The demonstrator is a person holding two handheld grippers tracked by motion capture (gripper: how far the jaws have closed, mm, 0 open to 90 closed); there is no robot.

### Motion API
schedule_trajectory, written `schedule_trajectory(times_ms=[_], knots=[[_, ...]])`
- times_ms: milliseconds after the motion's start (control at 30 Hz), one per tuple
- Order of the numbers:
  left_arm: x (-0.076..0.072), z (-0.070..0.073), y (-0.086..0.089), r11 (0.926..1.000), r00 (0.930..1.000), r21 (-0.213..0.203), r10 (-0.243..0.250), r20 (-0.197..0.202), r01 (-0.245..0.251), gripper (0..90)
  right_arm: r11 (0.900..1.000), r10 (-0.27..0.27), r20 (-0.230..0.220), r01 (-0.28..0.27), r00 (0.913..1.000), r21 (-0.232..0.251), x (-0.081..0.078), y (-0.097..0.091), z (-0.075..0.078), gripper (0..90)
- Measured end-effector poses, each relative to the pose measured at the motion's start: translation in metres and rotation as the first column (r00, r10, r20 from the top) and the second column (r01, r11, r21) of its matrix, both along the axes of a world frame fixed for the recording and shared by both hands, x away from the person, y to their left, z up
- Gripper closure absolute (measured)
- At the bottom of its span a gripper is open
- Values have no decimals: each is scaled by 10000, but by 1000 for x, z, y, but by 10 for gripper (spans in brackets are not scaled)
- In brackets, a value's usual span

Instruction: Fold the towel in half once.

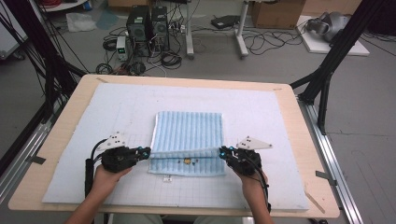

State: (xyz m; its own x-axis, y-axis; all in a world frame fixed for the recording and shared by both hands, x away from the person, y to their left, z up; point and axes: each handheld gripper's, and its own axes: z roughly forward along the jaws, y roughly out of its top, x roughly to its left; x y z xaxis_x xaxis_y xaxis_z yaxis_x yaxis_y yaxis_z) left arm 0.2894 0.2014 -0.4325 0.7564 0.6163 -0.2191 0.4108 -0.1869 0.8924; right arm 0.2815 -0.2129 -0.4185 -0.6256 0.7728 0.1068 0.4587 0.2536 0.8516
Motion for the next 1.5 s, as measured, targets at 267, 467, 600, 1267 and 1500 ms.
schedule_trajectory(times_ms=[267, 467, 600, 1267, 1500], knots=[[-9, -4, -2, 9993, 9992, 153, -338, -218, 342, 857, 9996, 192, -104, -194, 9998, -211, -10, -2, -3, 818], [-11, -6, 0, 9989, 9985, 174, -424, -337, 430, 855, 9984, 380, -152, -386, 9992, -408, -16, -3, -4, 815], [-10, -8, 1, 9996, 9982, -108, -272, -530, 267, 723, 9971, 384, -341, -405, 9987, -650, -17, -3, -7, 732], [3, -16, -17, 9971, 9969, 721, 307, -726, -255, 556, 9931, 334, -665, -406, 9972, -1104, -7, 10, -19, 624], [3, -19, -27, 9850, 9946, 1725, 198, -1020, -19, 636, 9838, 434, -1140, -624, 9925, -1683, -5, 12, -27, 732]])
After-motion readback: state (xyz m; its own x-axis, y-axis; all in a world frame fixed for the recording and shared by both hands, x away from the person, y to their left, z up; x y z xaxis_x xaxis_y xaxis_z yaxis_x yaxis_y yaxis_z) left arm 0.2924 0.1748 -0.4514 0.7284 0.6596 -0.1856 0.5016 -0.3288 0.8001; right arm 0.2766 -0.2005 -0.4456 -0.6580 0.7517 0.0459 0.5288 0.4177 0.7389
